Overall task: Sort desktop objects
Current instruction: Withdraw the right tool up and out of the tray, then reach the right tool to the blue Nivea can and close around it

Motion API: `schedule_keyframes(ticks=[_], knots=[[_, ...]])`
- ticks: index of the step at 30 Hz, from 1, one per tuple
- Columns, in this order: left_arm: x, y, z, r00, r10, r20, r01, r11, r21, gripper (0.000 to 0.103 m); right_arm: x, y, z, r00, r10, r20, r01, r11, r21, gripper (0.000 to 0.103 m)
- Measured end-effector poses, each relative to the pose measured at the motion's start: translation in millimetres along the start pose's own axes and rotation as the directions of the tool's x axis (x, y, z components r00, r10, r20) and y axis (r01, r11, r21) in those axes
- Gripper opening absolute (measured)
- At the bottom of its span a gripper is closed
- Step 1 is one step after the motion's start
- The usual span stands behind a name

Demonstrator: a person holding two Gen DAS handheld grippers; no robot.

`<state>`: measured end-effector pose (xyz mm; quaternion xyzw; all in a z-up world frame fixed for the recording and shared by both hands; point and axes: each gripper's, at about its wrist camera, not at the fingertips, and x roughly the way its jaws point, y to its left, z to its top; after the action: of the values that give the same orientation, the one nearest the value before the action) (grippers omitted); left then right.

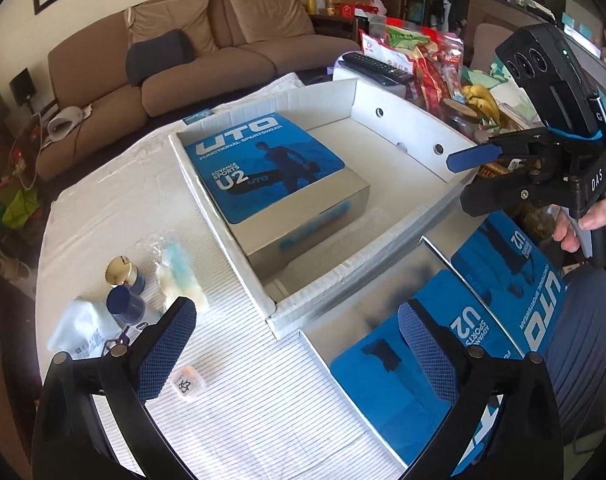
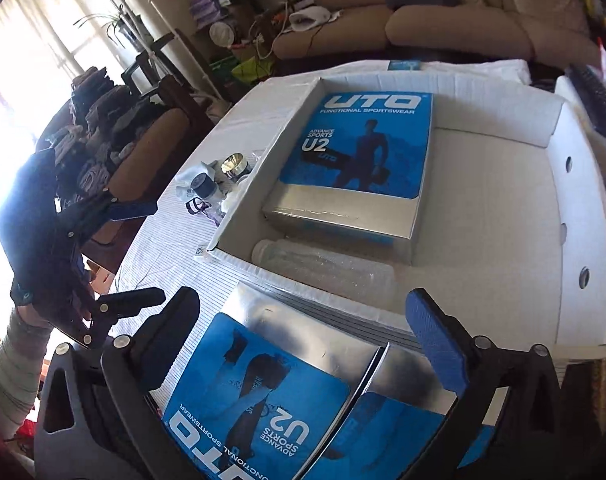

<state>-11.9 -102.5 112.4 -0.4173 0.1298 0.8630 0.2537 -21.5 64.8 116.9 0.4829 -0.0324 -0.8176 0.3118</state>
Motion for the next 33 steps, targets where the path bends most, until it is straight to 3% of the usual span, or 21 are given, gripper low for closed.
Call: schedule_keyframes(ticks=[6,10,15,22,29,33], knots=[[-13.5,0.6,-12.4,1.0,0.016,0.023,-0.014,0.997,-0.071,0.103,-11.3,14.9,-10.8,0.999,-0.034,0.028,0.034,0.999,-0.019,0.103],[-32.7,28.9,-34.2,0.997,0.027,0.078,-0.01,0.976,-0.216,0.103,-19.3,30.2,-17.4,0.997,-0.033,0.067,0.035,0.999,-0.034,0.103],[-58.8,90.8,-87.3,0.986,0.118,0.117,-0.06,0.908,-0.416,0.103,-23.7,66.4,-25.9,0.992,-0.027,0.124,0.04,0.994,-0.103,0.103],[-62.2,161.5,-149.4,0.979,0.189,0.08,-0.093,0.753,-0.651,0.103,7.1,121.3,-32.2,0.99,0.03,0.138,-0.005,0.984,-0.178,0.103],[-50.8,193.8,-171.1,0.968,0.224,0.116,-0.069,0.678,-0.732,0.103,51.4,161.3,-19.8,0.988,0.105,0.11,-0.079,0.973,-0.216,0.103],[-35.4,211.9,-175.1,0.964,0.249,0.096,-0.089,0.642,-0.762,0.103,71.1,178.7,-2.5,0.986,0.12,0.118,-0.091,0.97,-0.227,0.103]])
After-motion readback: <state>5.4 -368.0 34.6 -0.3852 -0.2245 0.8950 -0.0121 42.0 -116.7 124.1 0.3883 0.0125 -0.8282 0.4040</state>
